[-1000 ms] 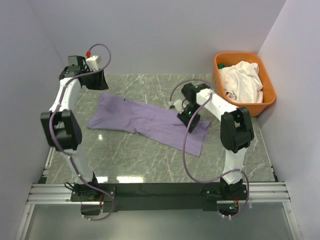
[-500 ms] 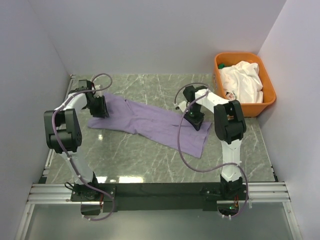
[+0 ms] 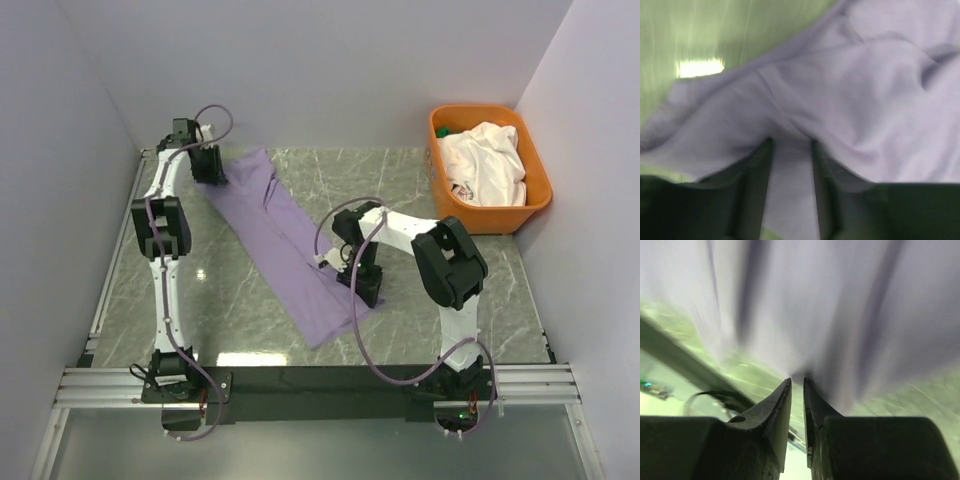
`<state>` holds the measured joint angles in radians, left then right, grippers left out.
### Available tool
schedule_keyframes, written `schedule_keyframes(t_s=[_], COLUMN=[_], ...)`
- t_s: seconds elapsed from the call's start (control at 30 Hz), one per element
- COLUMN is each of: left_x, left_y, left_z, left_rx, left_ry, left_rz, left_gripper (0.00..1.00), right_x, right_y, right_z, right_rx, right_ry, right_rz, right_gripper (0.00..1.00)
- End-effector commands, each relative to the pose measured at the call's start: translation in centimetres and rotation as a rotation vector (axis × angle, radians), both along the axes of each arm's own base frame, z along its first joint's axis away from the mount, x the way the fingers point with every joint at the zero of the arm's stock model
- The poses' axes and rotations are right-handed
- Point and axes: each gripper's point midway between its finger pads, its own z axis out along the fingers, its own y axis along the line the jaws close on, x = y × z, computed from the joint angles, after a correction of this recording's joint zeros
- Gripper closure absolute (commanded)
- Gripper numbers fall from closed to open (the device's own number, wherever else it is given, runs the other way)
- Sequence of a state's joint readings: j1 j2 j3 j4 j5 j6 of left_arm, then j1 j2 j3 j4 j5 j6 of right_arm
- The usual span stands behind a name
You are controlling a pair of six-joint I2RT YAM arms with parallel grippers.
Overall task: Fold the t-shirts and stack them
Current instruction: Fold the tshirt
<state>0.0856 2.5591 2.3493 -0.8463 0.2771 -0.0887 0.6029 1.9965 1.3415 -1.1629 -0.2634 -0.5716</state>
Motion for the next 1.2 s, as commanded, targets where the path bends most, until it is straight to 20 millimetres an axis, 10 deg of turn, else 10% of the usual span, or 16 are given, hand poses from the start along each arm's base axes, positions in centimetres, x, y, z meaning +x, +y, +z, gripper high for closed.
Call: schedule_keyframes(t_s=[0.0, 0.07, 0.1, 0.2, 0.5, 0.8, 1.17], left_x=[5.3, 4.6, 4.1, 0.6, -4.2, -3.7, -4.8], left_y=[-1.2, -2.4, -2.5, -3.2, -4.7, -4.6, -8.1], left_z=[4.8, 6.1, 11.8, 12.6, 8.2, 6.6, 2.2], left_rx=[-0.019, -0.052, -0.043, -0.024, -0.058, -0.056, 0.027], left_ry=[-0.234, -0.291, -0.405, -0.443, -0.234, -0.192, -0.084], left_rz=[-0.063, -0.099, -0.107, -0.127, -0.094, -0.054, -0.110], left_gripper=[0.55, 0.48, 0.43, 0.39, 0.47, 0.47, 0.52], right_x=[1.3, 2.5, 3.0, 4.7, 8.7, 2.5, -6.7], right_y=[3.6, 3.9, 4.0, 3.7, 5.8, 3.8, 4.3], right_z=[4.2, 5.0, 5.2, 4.0, -0.3, -3.6, -2.6], right_rx=[0.196, 0.220, 0.225, 0.183, 0.136, 0.020, 0.041], right_ry=[-0.009, -0.052, -0.076, -0.154, -0.190, -0.068, 0.043], right_rz=[-0.044, -0.058, -0.061, -0.080, -0.144, -0.060, 0.057], right_gripper=[0.77, 0.76, 0.76, 0.76, 0.79, 0.84, 0.90])
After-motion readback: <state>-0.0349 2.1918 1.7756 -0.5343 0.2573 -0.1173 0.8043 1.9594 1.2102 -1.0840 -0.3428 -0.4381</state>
